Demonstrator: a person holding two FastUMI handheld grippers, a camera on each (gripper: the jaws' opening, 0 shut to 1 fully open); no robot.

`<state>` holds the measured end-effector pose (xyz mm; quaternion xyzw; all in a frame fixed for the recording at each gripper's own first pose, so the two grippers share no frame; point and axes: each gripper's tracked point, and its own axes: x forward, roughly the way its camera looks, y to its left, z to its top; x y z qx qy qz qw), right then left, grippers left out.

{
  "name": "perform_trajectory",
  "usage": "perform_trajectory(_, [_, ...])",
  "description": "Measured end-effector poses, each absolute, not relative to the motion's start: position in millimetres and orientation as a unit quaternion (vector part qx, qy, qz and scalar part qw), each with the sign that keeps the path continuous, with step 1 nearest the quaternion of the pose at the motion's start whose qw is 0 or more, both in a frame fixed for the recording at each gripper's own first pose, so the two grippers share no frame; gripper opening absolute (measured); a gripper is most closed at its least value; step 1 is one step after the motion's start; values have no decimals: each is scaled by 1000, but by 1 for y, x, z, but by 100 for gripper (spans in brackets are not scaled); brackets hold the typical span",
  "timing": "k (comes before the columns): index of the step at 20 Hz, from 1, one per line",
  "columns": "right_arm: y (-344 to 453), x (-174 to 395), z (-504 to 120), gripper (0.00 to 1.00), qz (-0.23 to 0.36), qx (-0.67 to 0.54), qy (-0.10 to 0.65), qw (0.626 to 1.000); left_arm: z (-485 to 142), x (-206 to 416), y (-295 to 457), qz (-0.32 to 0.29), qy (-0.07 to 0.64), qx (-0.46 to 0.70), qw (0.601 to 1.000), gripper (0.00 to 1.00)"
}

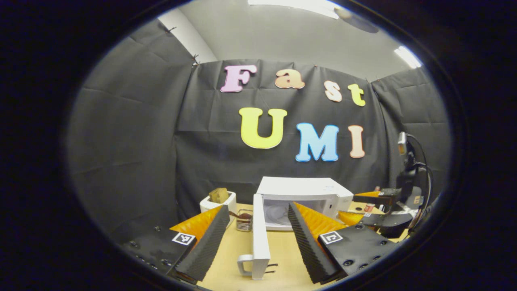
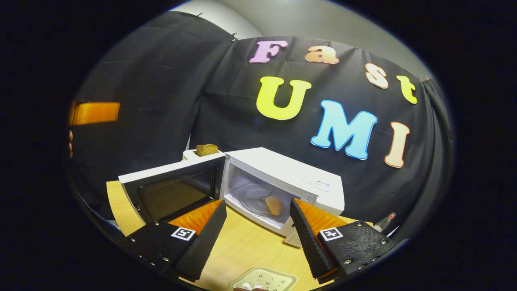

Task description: Open the microwave oven with the left hand, put the food in, and close the microwave oven.

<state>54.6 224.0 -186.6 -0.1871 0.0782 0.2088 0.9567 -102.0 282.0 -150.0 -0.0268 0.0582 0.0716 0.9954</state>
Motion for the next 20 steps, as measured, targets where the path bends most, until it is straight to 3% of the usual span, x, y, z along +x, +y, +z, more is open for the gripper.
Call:
perform_trajectory(2, [210, 39, -175, 96, 192, -172, 69, 964, -163, -103, 290, 73, 71, -31, 994, 95])
perform_trajectory(7, [184, 8, -156, 98, 148, -146, 50, 977, -185, -100, 289, 51, 92, -46, 993, 44])
perform_trajectory(8, [180, 5, -158, 96, 143, -144, 53, 978, -186, -99, 289, 50, 92, -40, 994, 43])
perform_trajectory(10, [172, 1, -156, 98, 132, -137, 54, 980, -195, -99, 298, 57, 102, -24, 993, 12])
perform_trajectory(11, [170, -1, -156, 96, 129, -133, 56, 981, -205, -99, 289, 43, 113, -26, 992, 12])
perform_trajectory(13, [164, -5, -146, 96, 122, -125, 48, 983, -216, -107, 291, 47, 131, -7, 990, 1])
perform_trajectory(14, [156, -2, -135, 96, 120, -119, 41, 985, -232, -101, 295, 40, 144, -4, 989, 7])
perform_trajectory(20, [142, -12, -106, 96, 108, -105, 12, 989, -281, -98, 307, 49, 189, -8, 981, 7])
